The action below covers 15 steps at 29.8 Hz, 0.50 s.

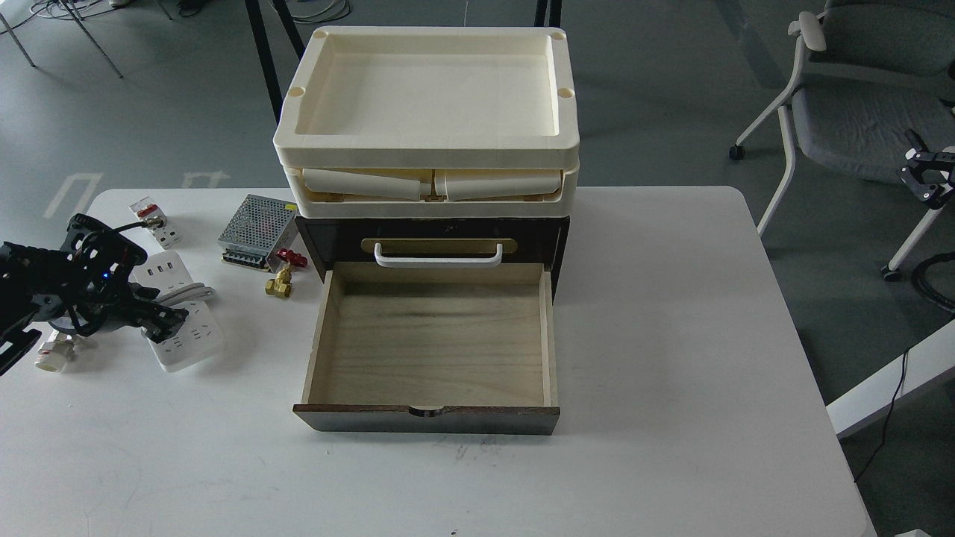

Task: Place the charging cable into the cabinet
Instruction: 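Grasp the white power strip and its coiled cable with the left gripper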

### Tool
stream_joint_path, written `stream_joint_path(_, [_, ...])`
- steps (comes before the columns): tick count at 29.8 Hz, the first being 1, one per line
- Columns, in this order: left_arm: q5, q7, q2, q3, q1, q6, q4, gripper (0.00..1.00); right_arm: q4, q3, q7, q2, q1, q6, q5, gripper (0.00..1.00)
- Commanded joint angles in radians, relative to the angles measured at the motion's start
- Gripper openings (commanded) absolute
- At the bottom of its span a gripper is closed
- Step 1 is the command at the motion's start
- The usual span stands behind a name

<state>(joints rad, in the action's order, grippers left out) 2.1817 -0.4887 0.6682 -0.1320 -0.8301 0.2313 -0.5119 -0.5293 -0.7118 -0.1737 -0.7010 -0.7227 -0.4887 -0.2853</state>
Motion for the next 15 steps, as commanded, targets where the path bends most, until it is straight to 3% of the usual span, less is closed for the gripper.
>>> stream_joint_path(1, [0.0,0.0,-0.01,0.0,0.0,-0.004,0.019,0.32,0.0,0.0,0.0,0.0,0.0,0.0,0.0,1.0])
stream_joint_path(4, [0.0,0.0,-0.013,0.0,0.0,-0.004,0.019,0.07,0.002,0.0,-0.001,0.0,0.002,0.0,0.0,1.0])
stream_joint_path(5, [0.0,0.0,-0.013,0.0,0.0,-0.004,0.019,0.03,0.002,0.0,-0.001,0.0,0.006,0.0,0.0,1.0])
stream_joint_path(15, [0.0,0.0,0.002,-0.001,-0.043,0.005,-0.005,0.0,0.017,-0.001,-0.001,-0.003,0.016,0.0,-0.002,1.0])
